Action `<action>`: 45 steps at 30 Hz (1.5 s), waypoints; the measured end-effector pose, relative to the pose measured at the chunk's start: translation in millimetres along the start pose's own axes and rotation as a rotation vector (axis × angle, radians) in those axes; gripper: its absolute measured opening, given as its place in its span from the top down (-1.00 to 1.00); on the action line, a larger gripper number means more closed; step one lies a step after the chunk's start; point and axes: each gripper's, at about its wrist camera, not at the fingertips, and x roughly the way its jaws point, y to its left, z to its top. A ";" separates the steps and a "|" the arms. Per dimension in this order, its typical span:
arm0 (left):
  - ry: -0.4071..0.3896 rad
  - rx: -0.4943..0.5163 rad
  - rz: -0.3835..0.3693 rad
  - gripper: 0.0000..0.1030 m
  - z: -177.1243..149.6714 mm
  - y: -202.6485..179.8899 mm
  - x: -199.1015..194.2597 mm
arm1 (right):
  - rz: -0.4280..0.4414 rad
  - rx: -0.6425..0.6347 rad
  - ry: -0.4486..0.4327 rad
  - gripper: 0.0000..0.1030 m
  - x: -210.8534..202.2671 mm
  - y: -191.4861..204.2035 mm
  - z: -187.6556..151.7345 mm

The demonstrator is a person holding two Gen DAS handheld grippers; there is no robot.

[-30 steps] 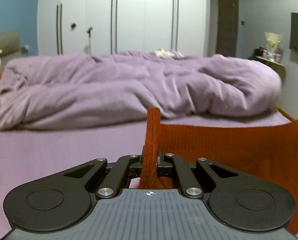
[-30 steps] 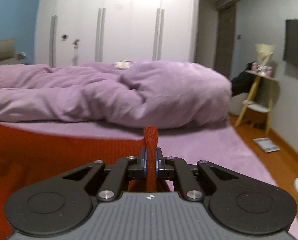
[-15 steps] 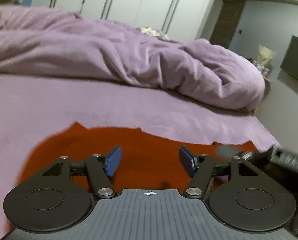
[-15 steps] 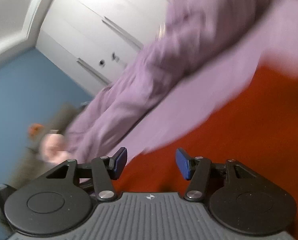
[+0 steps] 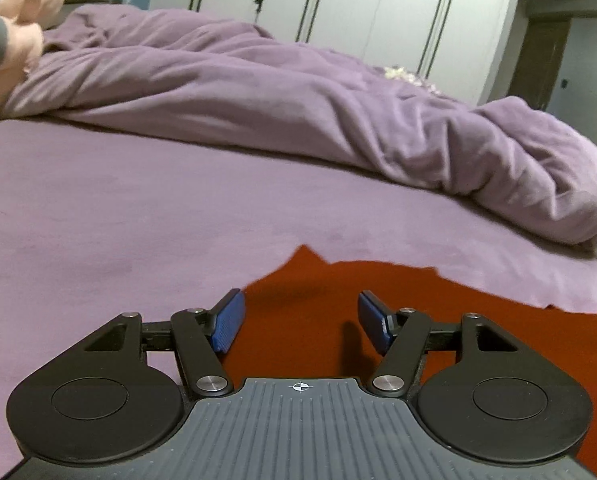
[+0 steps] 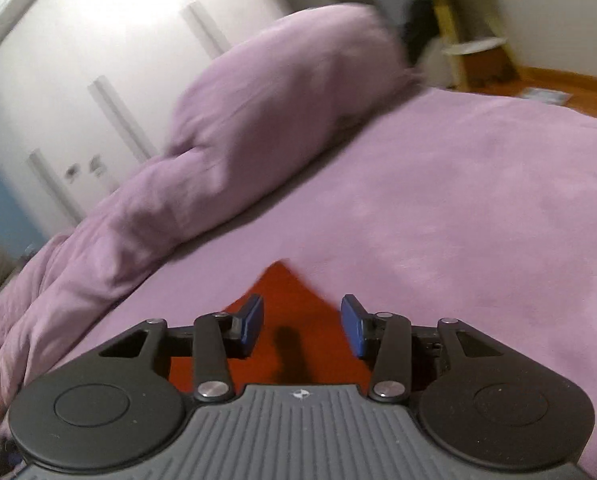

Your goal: Fold small clothes

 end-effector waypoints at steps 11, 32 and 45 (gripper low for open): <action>0.082 -0.091 0.043 -0.32 -16.7 63.0 -61.2 | -0.013 -0.086 0.028 0.07 -136.2 -6.9 -49.0; 0.296 -0.419 -0.309 0.12 -56.1 89.4 -77.3 | 0.262 -0.345 0.319 0.48 -122.1 153.6 -142.0; 0.303 -0.461 -0.339 0.14 -57.7 113.6 -75.0 | 0.274 0.104 0.445 0.48 -128.4 66.1 -143.7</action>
